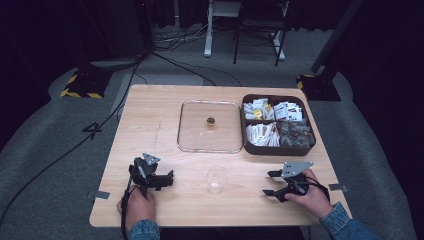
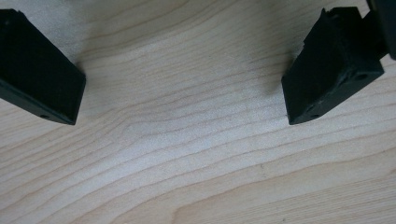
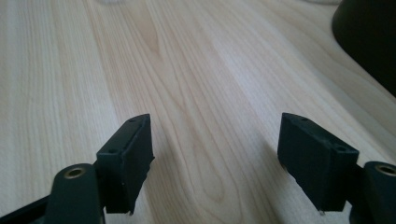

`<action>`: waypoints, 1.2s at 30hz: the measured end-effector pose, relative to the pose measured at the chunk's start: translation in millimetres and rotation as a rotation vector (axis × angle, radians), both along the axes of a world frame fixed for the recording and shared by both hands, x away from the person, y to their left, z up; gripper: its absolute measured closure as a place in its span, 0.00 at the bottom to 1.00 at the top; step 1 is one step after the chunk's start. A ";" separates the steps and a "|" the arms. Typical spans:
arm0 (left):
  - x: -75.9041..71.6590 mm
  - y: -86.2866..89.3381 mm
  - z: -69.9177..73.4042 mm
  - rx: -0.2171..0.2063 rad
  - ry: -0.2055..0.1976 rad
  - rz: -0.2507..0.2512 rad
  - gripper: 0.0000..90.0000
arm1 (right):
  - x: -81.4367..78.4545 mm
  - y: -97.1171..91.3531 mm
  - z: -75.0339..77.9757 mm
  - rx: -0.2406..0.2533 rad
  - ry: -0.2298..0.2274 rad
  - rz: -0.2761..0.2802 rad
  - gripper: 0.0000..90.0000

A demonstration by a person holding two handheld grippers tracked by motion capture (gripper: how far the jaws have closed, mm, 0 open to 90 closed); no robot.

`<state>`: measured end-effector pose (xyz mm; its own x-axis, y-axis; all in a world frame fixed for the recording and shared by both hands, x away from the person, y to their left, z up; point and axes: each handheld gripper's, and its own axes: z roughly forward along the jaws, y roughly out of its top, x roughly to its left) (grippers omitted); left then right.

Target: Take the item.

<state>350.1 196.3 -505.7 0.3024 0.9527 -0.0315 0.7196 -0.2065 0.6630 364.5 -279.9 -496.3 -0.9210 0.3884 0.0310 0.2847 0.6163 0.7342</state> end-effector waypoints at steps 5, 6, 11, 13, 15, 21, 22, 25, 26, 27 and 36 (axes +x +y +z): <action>-4.7 -0.9 0.1 0.003 0.000 0.015 0.00 | 4.9 -3.6 16.8 0.034 0.010 -0.015 0.30; -5.2 -0.7 0.1 0.002 0.000 0.014 0.00 | 6.1 -4.6 20.2 0.030 0.006 -0.018 0.30; -5.2 -0.7 0.1 0.003 0.000 0.013 0.00 | 12.5 -9.8 37.4 0.009 0.019 -0.035 0.34; -5.2 -0.7 0.2 0.003 0.000 0.013 0.00 | 14.7 -11.2 45.2 0.020 0.031 -0.039 0.36; -5.2 -0.7 0.2 0.002 0.001 0.013 0.00 | 16.5 -11.7 51.3 0.027 0.026 -0.038 0.37; -6.6 0.9 0.2 0.003 -0.001 -0.003 0.00 | 23.3 -17.3 68.9 0.070 -0.003 -0.070 0.37; -6.7 1.6 0.3 0.009 -0.002 -0.010 0.00 | 24.7 -18.6 72.4 0.081 -0.005 -0.082 0.37; -6.9 2.3 0.3 0.008 -0.002 -0.017 0.00 | 27.9 -21.2 79.5 0.096 -0.018 -0.103 0.36; -6.9 2.5 0.3 0.008 -0.002 -0.019 0.00 | 29.2 -22.2 81.7 0.098 -0.025 -0.113 0.36; -7.0 2.7 0.3 0.008 -0.002 -0.022 0.00 | 30.6 -23.3 83.8 0.101 -0.029 -0.118 0.36; -7.0 2.7 0.3 0.008 -0.002 -0.023 0.00 | 43.1 -30.4 101.6 0.137 -0.040 -0.182 0.37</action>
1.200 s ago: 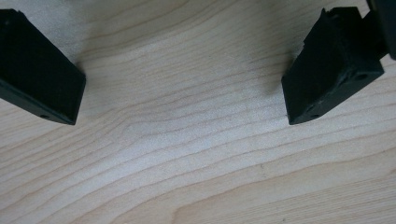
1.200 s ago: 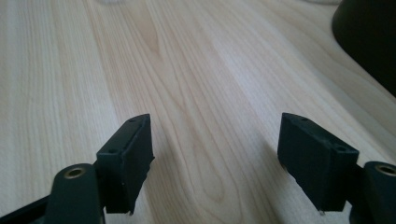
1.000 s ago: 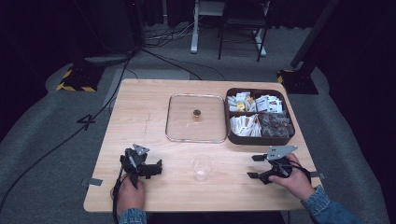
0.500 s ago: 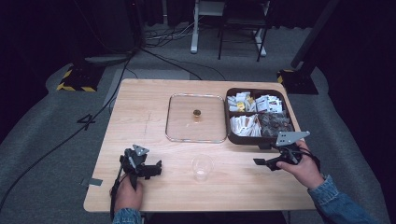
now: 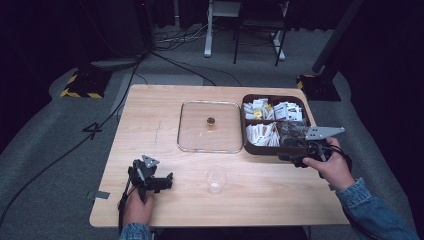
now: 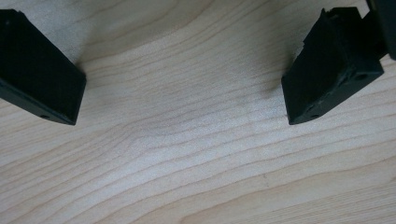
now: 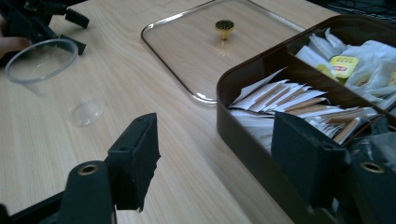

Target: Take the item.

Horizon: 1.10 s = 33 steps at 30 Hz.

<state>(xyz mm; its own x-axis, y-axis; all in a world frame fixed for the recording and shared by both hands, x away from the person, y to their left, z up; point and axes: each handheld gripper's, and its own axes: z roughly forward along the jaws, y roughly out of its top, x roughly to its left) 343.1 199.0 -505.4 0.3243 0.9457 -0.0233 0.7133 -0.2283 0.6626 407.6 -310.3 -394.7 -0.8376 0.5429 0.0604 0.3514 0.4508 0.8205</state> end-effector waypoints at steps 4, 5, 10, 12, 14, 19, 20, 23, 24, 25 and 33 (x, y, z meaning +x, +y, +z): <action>0.0 0.0 0.0 0.000 0.000 0.000 0.00 | 7.3 -4.1 6.5 0.007 -0.002 -0.034 0.38; 0.0 0.0 0.0 0.000 0.000 0.000 0.00 | 10.2 -5.5 8.7 0.005 -0.004 -0.040 0.38; 0.0 0.0 0.0 0.000 0.000 0.000 0.00 | 25.1 -13.4 16.6 -0.015 -0.018 -0.067 0.37; 0.0 0.0 0.0 0.000 0.000 0.000 0.00 | 32.7 -17.6 19.2 -0.031 -0.030 -0.083 0.37; 0.0 -0.1 0.0 0.000 0.000 0.001 0.00 | 42.2 -23.5 21.1 -0.042 -0.059 -0.118 0.36; 0.2 -0.5 0.0 0.001 0.000 0.005 0.00 | 62.8 -35.6 21.0 -0.061 -0.077 -0.220 0.38; 0.2 -0.5 0.0 0.001 0.000 0.005 0.00 | 67.0 -38.0 19.9 -0.068 -0.072 -0.239 0.39; 0.2 -0.5 0.0 0.001 0.000 0.005 0.00 | 78.2 -44.7 14.4 -0.085 -0.039 -0.270 0.41; 0.2 -0.5 0.0 0.001 0.000 0.005 0.00 | 80.9 -46.5 12.6 -0.089 -0.029 -0.278 0.42; 0.2 -0.5 0.0 0.001 0.000 0.005 0.00 | 85.9 -49.7 9.9 -0.108 -0.023 -0.282 0.43; 0.2 -0.5 0.0 0.001 0.000 0.005 0.00 | 94.8 -58.9 0.5 -0.142 0.010 -0.292 0.49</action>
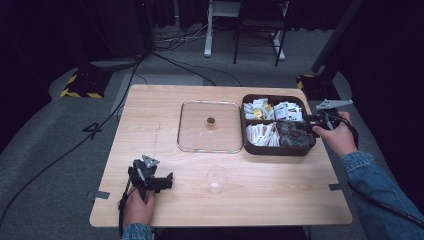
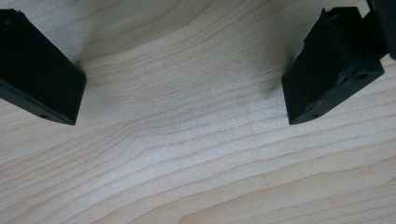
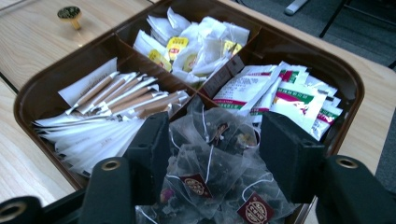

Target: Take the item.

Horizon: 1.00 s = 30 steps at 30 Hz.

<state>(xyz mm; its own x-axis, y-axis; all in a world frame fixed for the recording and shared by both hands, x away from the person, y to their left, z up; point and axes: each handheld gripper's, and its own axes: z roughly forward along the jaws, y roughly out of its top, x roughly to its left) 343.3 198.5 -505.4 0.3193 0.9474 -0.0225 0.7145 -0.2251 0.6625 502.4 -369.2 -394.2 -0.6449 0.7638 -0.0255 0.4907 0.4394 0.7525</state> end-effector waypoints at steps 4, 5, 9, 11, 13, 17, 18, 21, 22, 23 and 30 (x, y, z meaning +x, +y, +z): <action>0.0 0.0 0.0 0.000 0.000 0.000 0.00 | 1.6 1.8 -11.9 -0.012 0.035 -0.013 0.51; 0.0 0.0 0.0 0.000 0.000 0.000 0.00 | 1.9 2.3 -14.0 -0.012 0.043 -0.013 0.51; 0.0 0.0 0.0 0.000 0.000 0.000 0.00 | 3.0 6.5 -23.9 -0.013 0.062 -0.010 0.52; 0.0 0.0 0.0 0.000 0.000 0.000 0.00 | 3.0 8.5 -27.3 -0.015 0.062 -0.006 0.55; 0.0 0.0 0.0 0.000 0.000 0.000 0.00 | 2.6 9.6 -29.4 -0.018 0.064 0.000 0.61; 0.0 0.0 0.0 0.000 0.000 0.000 0.00 | 1.8 11.3 -32.5 -0.032 0.076 0.021 0.76; 0.0 0.0 0.0 0.000 0.000 0.000 0.00 | 1.8 11.9 -33.5 -0.024 0.090 0.028 0.81; 0.0 0.0 0.0 0.000 0.000 0.000 0.00 | 1.3 12.3 -34.8 -0.044 0.111 0.043 0.92; 0.0 0.0 0.0 0.000 0.000 0.000 0.00 | 1.1 12.1 -34.6 -0.042 0.112 0.044 0.95; 0.0 0.0 0.0 0.000 0.000 0.000 0.00 | 0.8 11.8 -34.0 -0.039 0.109 0.045 0.98; 0.0 0.0 0.0 0.000 0.000 0.000 0.00 | -1.5 8.9 -28.3 -0.030 0.094 0.028 1.00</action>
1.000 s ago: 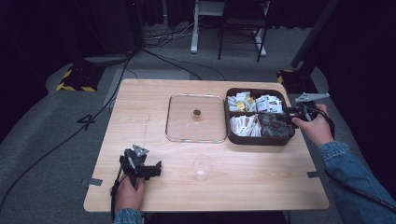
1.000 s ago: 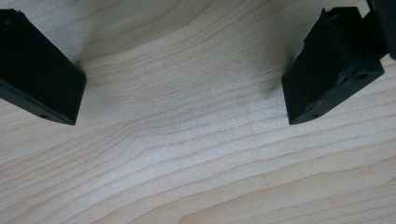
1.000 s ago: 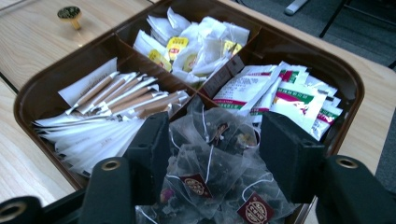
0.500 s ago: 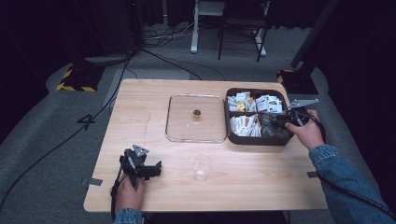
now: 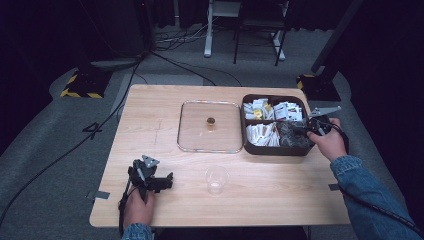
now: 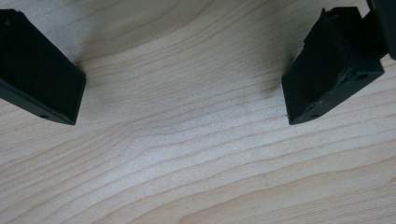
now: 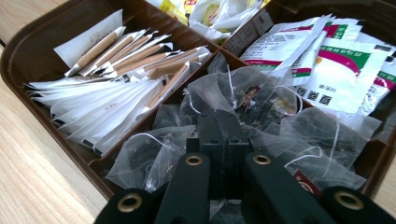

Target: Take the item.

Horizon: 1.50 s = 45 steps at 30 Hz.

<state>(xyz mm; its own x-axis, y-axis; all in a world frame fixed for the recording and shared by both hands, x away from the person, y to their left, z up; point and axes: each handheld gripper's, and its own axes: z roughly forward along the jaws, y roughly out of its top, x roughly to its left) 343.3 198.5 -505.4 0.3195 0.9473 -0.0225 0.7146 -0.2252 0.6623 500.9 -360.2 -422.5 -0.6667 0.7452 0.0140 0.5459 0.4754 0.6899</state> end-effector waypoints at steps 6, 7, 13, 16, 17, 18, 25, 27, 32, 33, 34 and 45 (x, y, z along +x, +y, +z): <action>0.0 0.0 0.0 0.000 0.000 0.000 0.00 | -1.2 -5.0 4.8 0.033 -0.019 -0.011 1.00; 0.0 0.0 0.0 0.000 0.000 0.000 0.00 | -1.5 -6.0 5.9 0.043 -0.025 -0.015 1.00; 0.0 0.0 0.0 0.000 0.000 0.000 0.00 | -5.6 -9.7 14.8 0.114 -0.038 -0.015 1.00; 0.0 0.0 0.0 0.000 0.000 0.000 0.00 | -8.8 -9.8 20.6 0.133 -0.053 -0.006 1.00; 0.0 -0.1 0.0 0.000 0.000 0.000 0.00 | -9.6 -9.7 22.0 0.139 -0.057 -0.003 1.00; 0.0 -0.1 0.0 0.000 0.000 0.000 0.00 | -10.8 -9.7 24.1 0.145 -0.061 0.000 1.00; 0.0 0.0 0.0 0.000 0.000 0.000 0.00 | -23.5 -8.6 42.2 0.235 -0.085 0.040 1.00; 0.0 -0.1 0.0 0.000 0.000 0.000 0.00 | -28.5 -6.2 48.1 0.244 -0.093 0.053 1.00; 0.0 -0.1 0.0 0.000 0.000 0.000 0.00 | -38.1 2.2 59.6 0.260 -0.112 0.093 1.00; 0.0 -0.1 0.0 0.000 0.000 0.000 0.00 | -39.2 3.6 61.1 0.260 -0.115 0.100 1.00; 0.0 -0.1 0.0 0.000 0.000 0.000 0.00 | -40.7 5.5 63.0 0.264 -0.117 0.108 1.00; -0.7 -0.7 -0.2 -0.004 0.001 0.008 0.00 | -54.7 40.3 83.2 0.291 -0.126 0.226 1.00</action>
<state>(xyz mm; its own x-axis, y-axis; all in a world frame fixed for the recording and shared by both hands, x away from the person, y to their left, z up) 342.6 197.9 -505.6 0.3121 0.9497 -0.0268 0.7173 -0.2170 0.6622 446.2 -320.0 -339.3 -0.8236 0.5563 0.1103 0.3518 0.3486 0.8687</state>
